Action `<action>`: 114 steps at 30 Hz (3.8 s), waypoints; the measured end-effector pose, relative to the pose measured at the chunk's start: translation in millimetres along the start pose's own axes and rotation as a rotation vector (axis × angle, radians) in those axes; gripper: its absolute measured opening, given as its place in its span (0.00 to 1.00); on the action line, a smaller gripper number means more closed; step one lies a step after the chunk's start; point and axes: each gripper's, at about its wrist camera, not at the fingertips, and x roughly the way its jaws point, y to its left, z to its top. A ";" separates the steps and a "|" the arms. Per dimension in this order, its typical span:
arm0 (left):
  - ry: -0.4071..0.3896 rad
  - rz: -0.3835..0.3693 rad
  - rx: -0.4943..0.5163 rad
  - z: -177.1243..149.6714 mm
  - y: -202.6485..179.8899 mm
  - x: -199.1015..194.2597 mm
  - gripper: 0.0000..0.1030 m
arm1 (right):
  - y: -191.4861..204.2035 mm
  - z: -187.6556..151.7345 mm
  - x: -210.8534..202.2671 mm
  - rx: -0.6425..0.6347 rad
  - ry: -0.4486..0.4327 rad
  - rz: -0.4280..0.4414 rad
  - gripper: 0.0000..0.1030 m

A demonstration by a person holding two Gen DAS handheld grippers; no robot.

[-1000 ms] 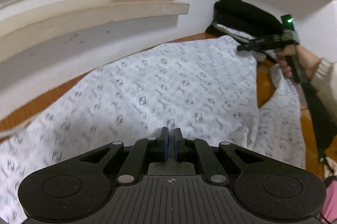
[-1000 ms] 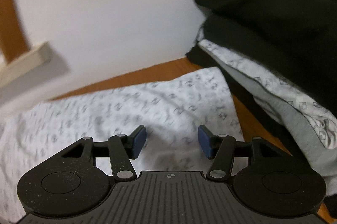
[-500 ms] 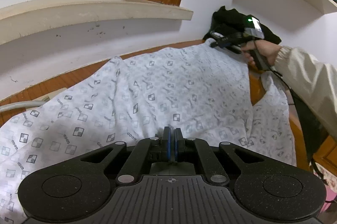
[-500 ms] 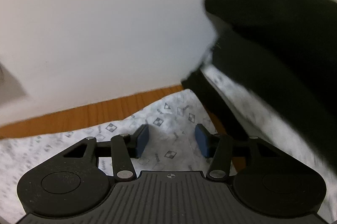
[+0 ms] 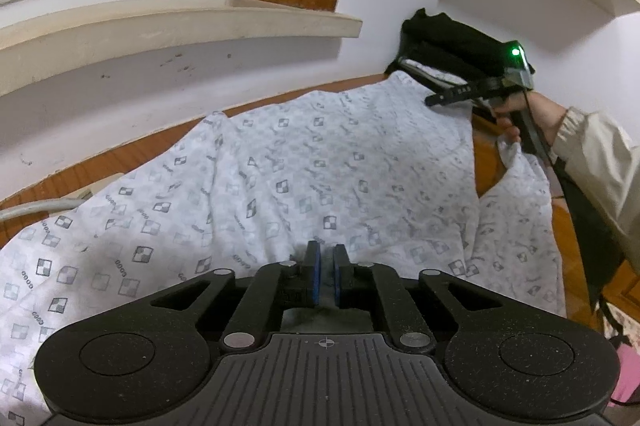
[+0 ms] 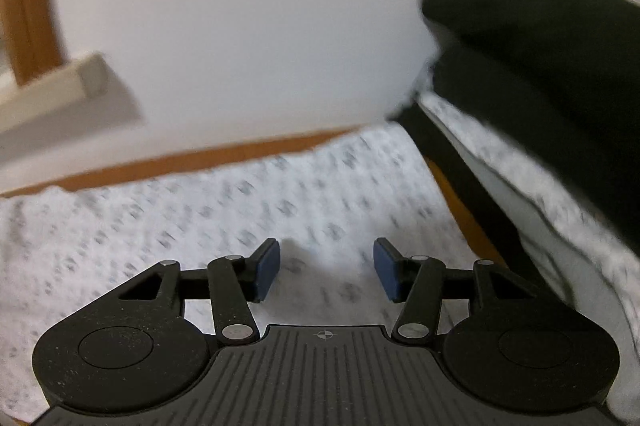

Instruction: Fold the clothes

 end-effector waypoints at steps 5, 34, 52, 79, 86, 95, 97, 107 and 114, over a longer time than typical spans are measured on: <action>-0.003 0.034 0.032 -1.9 -18.4 3.2 0.16 | 39.3 -2.9 -29.6 -0.044 -0.076 0.103 0.59; -0.126 0.486 -0.268 -120.5 48.0 -233.0 0.48 | 97.5 -64.5 -72.8 -0.001 -0.033 0.079 0.75; -0.158 0.511 -0.215 -157.4 11.7 -296.4 0.03 | 100.5 -68.2 -76.1 0.016 -0.031 0.050 0.77; -0.190 0.436 -0.391 -59.4 209.4 -205.9 0.47 | 102.5 -67.7 -77.1 0.007 -0.034 0.056 0.78; -0.153 0.444 -0.356 -70.4 211.2 -188.0 0.21 | 102.8 -68.0 -76.5 0.002 -0.032 0.063 0.78; -0.526 0.646 -0.361 -80.3 169.1 -264.8 0.08 | 104.1 -68.5 -75.2 -0.001 -0.034 0.048 0.78; -0.435 0.712 -0.353 -83.6 175.2 -256.0 0.08 | 104.5 -68.7 -75.1 -0.002 -0.034 0.046 0.78; -0.301 0.726 -0.367 -91.4 187.7 -248.9 0.09 | 104.6 -69.0 -74.2 -0.008 -0.032 0.036 0.78; -0.232 0.703 -0.363 -93.1 176.7 -245.3 0.27 | 104.2 -69.0 -74.5 -0.008 -0.033 0.038 0.79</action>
